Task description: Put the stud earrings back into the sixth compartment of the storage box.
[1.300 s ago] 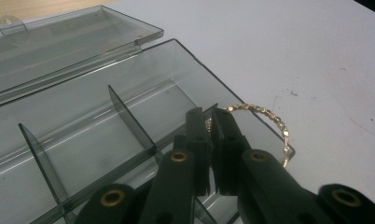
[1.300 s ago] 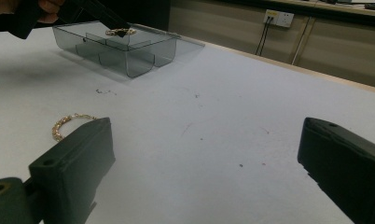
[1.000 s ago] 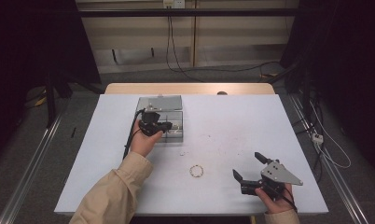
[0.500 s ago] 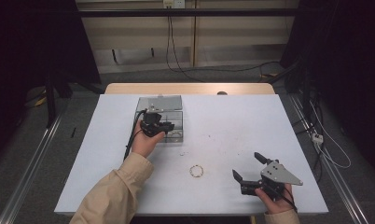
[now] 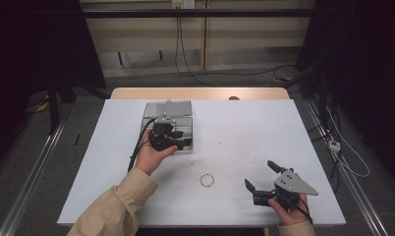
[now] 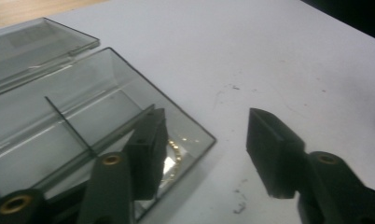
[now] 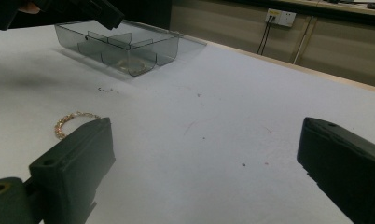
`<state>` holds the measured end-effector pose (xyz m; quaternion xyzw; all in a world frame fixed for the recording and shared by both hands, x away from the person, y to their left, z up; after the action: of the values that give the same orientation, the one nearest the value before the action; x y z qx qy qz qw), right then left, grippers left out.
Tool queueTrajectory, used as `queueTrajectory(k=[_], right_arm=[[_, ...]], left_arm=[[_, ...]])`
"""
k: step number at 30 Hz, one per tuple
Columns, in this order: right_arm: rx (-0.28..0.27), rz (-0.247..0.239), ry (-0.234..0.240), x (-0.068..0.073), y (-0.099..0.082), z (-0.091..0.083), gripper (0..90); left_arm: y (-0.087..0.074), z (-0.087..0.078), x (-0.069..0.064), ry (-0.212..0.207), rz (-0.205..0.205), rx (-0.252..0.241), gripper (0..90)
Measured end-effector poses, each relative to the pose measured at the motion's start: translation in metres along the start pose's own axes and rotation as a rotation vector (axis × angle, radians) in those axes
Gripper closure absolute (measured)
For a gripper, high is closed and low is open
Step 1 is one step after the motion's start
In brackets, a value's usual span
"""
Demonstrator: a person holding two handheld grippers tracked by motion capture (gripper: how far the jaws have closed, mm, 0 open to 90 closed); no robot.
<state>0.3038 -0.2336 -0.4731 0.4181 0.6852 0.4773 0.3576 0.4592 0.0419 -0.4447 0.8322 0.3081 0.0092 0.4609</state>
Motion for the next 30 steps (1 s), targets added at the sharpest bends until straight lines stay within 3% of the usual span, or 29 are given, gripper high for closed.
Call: queueTrajectory(k=[3, 9, 17, 30], right_arm=[[0.001, -0.006, 0.002, 0.001, 0.0, 0.0, 3.4], [0.002, -0.008, 0.001, 0.002, 0.0, 0.001, 3.4], [0.003, -0.008, 0.004, 0.002, 0.0, 0.001, 3.4], [0.003, -0.008, 0.003, 0.002, 0.0, 0.001, 3.4]], left_arm=[[-0.002, 0.001, -0.011, -0.029, 0.017, -0.014, 38.8], [-0.013, 0.005, -0.024, -0.052, 0.041, 0.007, 25.4], [-0.023, 0.006, -0.032, -0.082, 0.053, 0.027, 16.6], [-0.038, 0.012, -0.042, -0.1, 0.086, 0.05, 13.1]])
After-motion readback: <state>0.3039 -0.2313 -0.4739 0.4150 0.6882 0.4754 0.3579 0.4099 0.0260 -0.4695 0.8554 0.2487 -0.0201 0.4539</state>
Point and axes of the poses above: each handheld gripper's, and its own axes: z roughly forward along the jaws, y roughly out of its top, x roughly to its left, the point moved 6 cm from there along z, roughly forward along the jaws, and after that the axes turned 6 degrees about -y, right-handed, at the moved point
